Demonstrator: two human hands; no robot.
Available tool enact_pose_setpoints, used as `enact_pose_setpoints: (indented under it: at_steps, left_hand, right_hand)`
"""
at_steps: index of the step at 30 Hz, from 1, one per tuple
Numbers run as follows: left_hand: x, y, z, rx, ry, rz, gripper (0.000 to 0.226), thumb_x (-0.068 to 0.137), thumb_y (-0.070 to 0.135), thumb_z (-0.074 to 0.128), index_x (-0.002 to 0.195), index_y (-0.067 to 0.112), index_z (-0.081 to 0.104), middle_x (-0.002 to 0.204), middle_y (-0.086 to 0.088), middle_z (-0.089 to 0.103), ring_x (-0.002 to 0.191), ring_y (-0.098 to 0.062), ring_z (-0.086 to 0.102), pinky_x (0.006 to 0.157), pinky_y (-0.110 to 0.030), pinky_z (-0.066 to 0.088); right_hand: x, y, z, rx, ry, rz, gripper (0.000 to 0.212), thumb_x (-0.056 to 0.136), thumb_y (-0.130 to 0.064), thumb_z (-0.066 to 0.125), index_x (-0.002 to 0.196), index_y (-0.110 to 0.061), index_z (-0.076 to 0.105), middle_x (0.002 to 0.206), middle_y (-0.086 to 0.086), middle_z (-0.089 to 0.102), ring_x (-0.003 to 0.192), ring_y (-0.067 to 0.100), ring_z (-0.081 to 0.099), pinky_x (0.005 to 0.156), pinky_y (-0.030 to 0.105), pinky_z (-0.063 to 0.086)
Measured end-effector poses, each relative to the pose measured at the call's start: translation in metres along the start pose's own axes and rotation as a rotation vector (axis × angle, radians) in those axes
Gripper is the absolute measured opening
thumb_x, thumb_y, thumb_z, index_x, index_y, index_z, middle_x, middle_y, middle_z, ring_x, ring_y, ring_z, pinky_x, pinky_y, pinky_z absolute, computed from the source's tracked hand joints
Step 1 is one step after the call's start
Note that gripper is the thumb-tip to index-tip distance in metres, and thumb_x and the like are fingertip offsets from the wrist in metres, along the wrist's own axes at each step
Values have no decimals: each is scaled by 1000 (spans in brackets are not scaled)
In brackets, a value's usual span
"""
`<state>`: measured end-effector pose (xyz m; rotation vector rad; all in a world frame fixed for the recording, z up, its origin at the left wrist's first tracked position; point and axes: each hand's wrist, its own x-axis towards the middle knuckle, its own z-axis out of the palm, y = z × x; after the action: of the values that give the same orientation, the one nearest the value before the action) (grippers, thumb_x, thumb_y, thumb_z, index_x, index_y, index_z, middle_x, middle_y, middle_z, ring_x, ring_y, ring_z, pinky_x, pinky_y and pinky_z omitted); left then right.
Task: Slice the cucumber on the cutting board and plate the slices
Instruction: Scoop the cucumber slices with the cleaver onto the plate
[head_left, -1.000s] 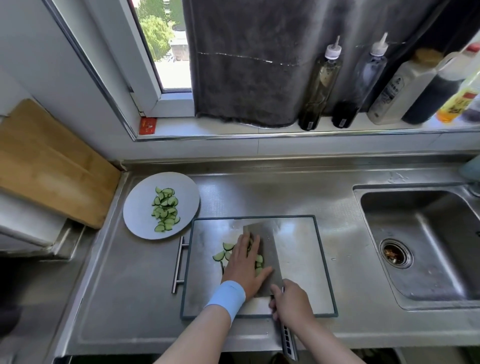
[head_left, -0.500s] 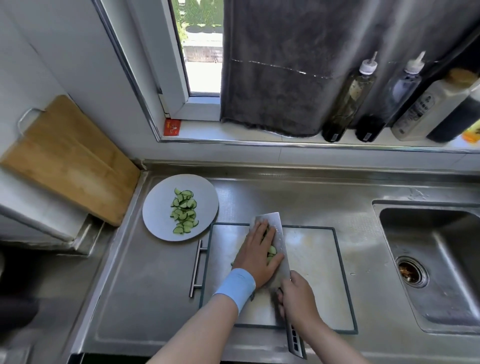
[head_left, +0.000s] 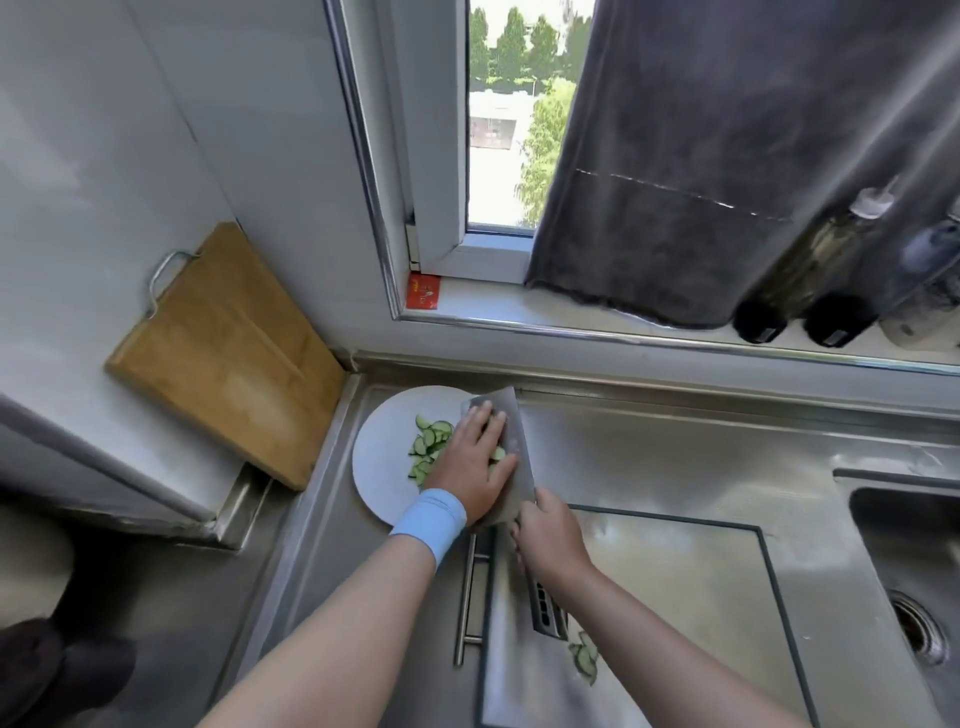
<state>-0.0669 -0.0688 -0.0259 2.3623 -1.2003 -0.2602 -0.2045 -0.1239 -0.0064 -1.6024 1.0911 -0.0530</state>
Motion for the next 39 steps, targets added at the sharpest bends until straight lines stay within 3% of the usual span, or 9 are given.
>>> enact_pose_setpoints:
  at_steps: [10,13,16,21,23,26,28,33,39]
  left_hand:
    - [0,-64,-9,115,-37,-140,47,99,27,31,146,19,30,157,0,17,144,-20,11,118,-34,10]
    - [-10,-54,-9,-46,49,-7,52,96,39,31,145,22,33,153,1,27,143,-16,16,117,-33,14]
    - [-20,-49,-1,-11,-21,92,54,94,48,26,145,33,29,155,5,20,144,-13,8,117,-34,13]
    - [-18,-68,-1,116,-36,-188,46,99,32,34,144,35,29,157,1,12,144,-20,5,117,-36,10]
    - [-17,-73,-6,107,-3,-215,46,99,30,33,145,29,31,156,-2,17,144,-21,10,117,-35,10]
    - [-16,-65,-10,29,33,-17,50,96,35,26,145,25,31,154,3,24,143,-15,16,117,-37,16]
    - [-15,-56,-7,92,-15,88,51,98,35,25,148,25,24,156,7,18,143,-12,11,117,-34,13]
    - [-4,-65,-5,178,-148,-222,51,100,33,18,150,21,15,157,5,14,144,-15,5,118,-41,7]
    - [-19,-50,-5,60,-48,-230,48,98,28,30,145,20,28,152,3,29,140,-16,21,116,-34,17]
  right_hand:
    - [26,-18,19,-179,35,-18,20,77,-28,31,76,-18,49,77,6,60,64,25,52,62,34,46]
    - [31,-22,21,-190,67,-15,25,78,-29,32,80,-16,53,80,10,63,67,27,56,65,39,51]
    - [34,-28,23,-191,81,-14,25,81,-27,32,82,-14,53,82,11,64,70,29,59,70,43,54]
    - [36,-34,23,-232,71,-29,21,91,-26,31,84,-17,49,85,10,62,73,29,60,70,43,53]
    - [37,-35,24,-226,64,-30,22,91,-26,31,85,-17,50,86,9,62,73,28,59,69,43,53]
    - [39,-36,26,-214,73,-38,21,90,-25,32,84,-17,50,86,10,64,74,31,61,71,45,54]
    - [40,-38,27,-217,73,-49,21,89,-24,33,83,-16,51,85,10,64,76,32,63,72,46,54]
    - [40,-35,21,-254,49,-85,22,91,-25,31,83,-17,50,81,7,61,68,25,56,64,41,51]
    - [30,-19,-1,-229,39,-96,21,94,-23,33,83,-14,49,78,7,58,65,23,50,61,37,45]
